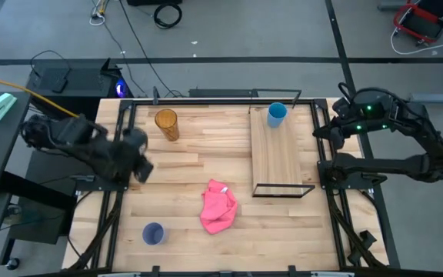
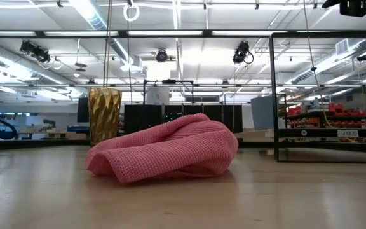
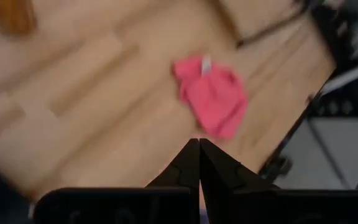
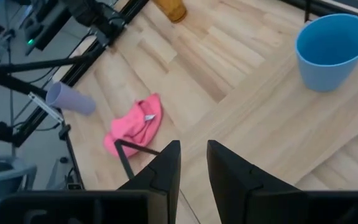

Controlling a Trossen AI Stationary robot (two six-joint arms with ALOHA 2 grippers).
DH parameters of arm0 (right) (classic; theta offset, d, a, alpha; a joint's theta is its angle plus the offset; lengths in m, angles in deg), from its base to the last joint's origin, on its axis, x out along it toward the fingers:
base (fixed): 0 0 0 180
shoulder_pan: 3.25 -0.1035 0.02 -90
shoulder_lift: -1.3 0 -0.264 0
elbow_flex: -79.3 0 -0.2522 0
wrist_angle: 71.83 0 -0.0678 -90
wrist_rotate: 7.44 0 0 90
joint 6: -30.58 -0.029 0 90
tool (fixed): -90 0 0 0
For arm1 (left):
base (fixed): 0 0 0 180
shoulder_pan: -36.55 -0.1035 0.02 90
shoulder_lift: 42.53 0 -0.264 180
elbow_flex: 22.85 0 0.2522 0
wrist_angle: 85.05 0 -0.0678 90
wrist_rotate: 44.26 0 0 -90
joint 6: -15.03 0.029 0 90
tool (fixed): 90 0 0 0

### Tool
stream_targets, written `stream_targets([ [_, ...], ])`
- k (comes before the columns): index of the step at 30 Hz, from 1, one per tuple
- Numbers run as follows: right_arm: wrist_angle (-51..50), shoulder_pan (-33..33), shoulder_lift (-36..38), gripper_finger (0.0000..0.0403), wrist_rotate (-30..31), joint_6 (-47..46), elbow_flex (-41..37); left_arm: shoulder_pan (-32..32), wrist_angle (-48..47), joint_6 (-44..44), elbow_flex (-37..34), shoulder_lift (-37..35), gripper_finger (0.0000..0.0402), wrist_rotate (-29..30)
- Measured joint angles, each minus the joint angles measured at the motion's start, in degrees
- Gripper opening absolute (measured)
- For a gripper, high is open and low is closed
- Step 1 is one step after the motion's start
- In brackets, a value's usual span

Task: Stack small to large cups/mugs on shelf
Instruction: Put the purple cup on the shelf

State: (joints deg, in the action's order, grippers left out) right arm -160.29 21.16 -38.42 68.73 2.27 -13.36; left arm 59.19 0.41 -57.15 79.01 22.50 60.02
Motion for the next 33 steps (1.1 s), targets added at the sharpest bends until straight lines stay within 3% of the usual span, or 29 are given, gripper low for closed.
stream_targets([
  [8, 0.00, -2.45, 0.00, 0.0087, 0.00, 0.01, 0.00, 18.84, -2.40, -19.03, 0.34, 9.78, 0.0017, -1.88],
  [14, -0.02, -3.94, -0.01, 0.0087, -0.02, -0.98, -0.02, 27.58, -2.73, -32.09, 0.34, 15.74, 0.0014, -2.37],
  [20, -0.17, -5.44, -0.02, 0.0087, 0.00, -1.43, -0.02, 30.31, -2.88, -36.72, 0.32, 21.38, 0.0028, -5.81],
  [33, -0.79, -5.60, -0.35, 0.0087, 0.22, -1.49, -0.04, 29.29, -0.14, -39.59, 0.28, 27.53, 0.0080, -7.76],
])
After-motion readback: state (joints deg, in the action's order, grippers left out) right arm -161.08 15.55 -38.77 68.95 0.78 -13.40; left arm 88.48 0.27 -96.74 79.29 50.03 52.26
